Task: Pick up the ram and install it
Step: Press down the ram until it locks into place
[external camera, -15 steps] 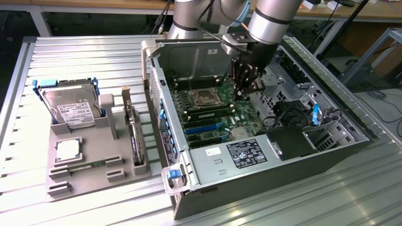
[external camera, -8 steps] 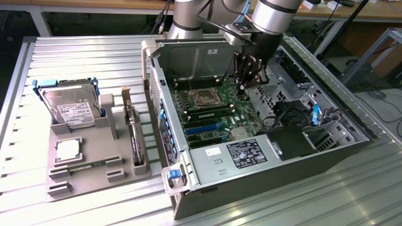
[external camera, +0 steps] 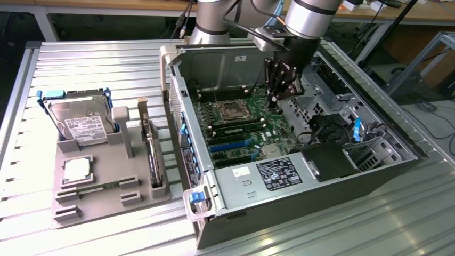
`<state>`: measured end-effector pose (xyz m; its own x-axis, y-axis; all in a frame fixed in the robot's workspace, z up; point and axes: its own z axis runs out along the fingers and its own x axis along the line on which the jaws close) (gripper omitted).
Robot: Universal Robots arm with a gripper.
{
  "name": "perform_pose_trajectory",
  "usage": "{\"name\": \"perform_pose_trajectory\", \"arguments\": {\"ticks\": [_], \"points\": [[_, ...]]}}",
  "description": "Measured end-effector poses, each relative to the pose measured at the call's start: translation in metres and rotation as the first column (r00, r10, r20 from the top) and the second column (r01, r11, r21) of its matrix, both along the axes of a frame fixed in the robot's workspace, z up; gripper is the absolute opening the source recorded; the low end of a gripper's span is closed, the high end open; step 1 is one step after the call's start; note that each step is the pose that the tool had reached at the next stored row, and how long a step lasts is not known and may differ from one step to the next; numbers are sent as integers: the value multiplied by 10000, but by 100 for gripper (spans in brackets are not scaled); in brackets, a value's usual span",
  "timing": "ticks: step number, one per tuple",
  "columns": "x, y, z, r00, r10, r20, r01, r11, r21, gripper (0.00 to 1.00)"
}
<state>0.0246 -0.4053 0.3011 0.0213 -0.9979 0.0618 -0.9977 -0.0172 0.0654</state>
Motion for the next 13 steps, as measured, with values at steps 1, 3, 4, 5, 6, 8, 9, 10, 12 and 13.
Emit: {"name": "perform_pose_trajectory", "arguments": {"ticks": [1,3,4,5,6,8,9,10,12,13], "points": [[0,0,0,10000,0,0,0,10000,0,11],[0,0,0,10000,0,0,0,10000,0,11],[0,0,0,10000,0,0,0,10000,0,11],[0,0,0,10000,0,-1,0,10000,-1,11],[0,0,0,10000,0,0,0,10000,0,11],[0,0,0,9999,-135,0,135,9999,0,11],[0,0,0,9987,-516,0,516,9987,-1,11],[0,0,-2,9944,-1059,0,1059,9944,-1,11],[0,0,-6,9825,-1862,-1,1862,9825,0,11],[0,0,-8,9755,-2198,0,2198,9755,-1,11]]}}
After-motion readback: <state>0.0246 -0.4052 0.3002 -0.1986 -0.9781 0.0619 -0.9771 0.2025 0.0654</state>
